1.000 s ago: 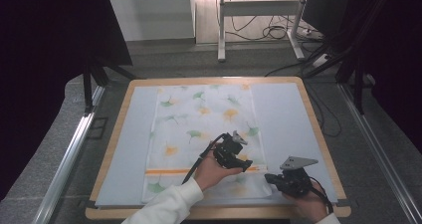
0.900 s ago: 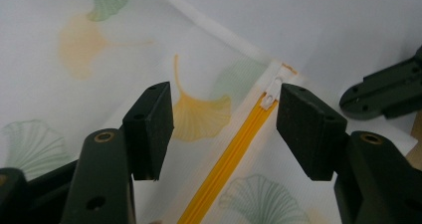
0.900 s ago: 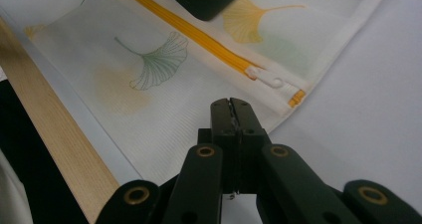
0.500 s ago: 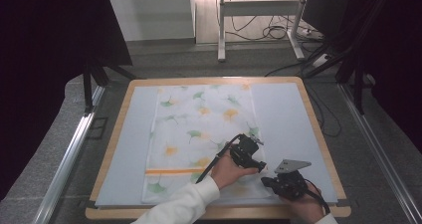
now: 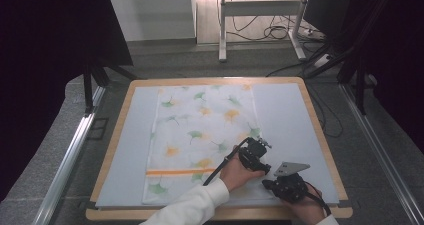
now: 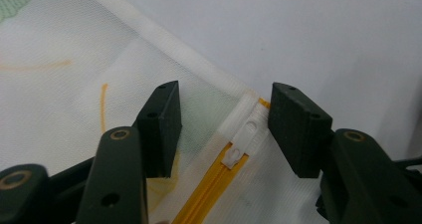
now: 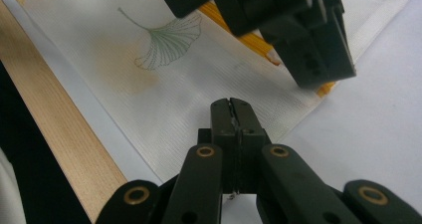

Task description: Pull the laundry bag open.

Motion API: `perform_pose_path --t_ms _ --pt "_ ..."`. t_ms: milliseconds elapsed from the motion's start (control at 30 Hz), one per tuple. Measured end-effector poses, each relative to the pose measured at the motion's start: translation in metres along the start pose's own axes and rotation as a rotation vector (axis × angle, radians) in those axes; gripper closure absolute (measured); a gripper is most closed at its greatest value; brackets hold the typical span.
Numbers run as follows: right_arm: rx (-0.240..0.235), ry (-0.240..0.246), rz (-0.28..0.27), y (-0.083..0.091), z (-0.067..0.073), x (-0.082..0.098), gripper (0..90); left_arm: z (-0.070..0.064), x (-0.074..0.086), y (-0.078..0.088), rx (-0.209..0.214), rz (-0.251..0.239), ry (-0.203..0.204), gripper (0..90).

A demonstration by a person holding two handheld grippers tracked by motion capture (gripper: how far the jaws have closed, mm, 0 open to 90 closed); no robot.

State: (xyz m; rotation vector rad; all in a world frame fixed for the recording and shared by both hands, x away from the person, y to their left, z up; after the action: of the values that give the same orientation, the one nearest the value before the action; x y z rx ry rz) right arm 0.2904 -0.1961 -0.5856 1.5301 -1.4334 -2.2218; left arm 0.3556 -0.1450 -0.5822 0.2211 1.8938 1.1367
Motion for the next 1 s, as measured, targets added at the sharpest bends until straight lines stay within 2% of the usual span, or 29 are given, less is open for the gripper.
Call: perform_pose_path --t_ms 400,700,1000 --pt "-0.003 -0.008 0.0 -0.0007 -0.0012 0.0005 89.3 0.0007 0.0058 0.0036 0.016 -0.002 -0.002 62.7" --pt "-0.003 -0.011 -0.002 -0.0006 -0.0038 0.0005 89.4 0.0003 0.0086 0.0068 0.044 -0.013 -0.011 80.5" --pt "-0.008 -0.016 -0.004 -0.0015 -0.0046 0.0001 89.3 -0.001 0.0073 0.0045 0.045 -0.008 -0.042 80.7"
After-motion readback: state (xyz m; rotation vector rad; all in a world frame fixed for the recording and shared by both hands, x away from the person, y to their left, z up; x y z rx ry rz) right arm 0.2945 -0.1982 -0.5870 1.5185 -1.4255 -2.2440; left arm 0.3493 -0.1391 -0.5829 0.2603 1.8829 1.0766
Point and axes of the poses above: each handheld gripper's, and its own axes: y roughly backward along the jaws, x roughly out of its underside, z roughly to its left, the point moved 9 cm from there along -y, roughly forward along the jaws, and after that the axes turned 3 degrees about -z, right-handed, at the moved point
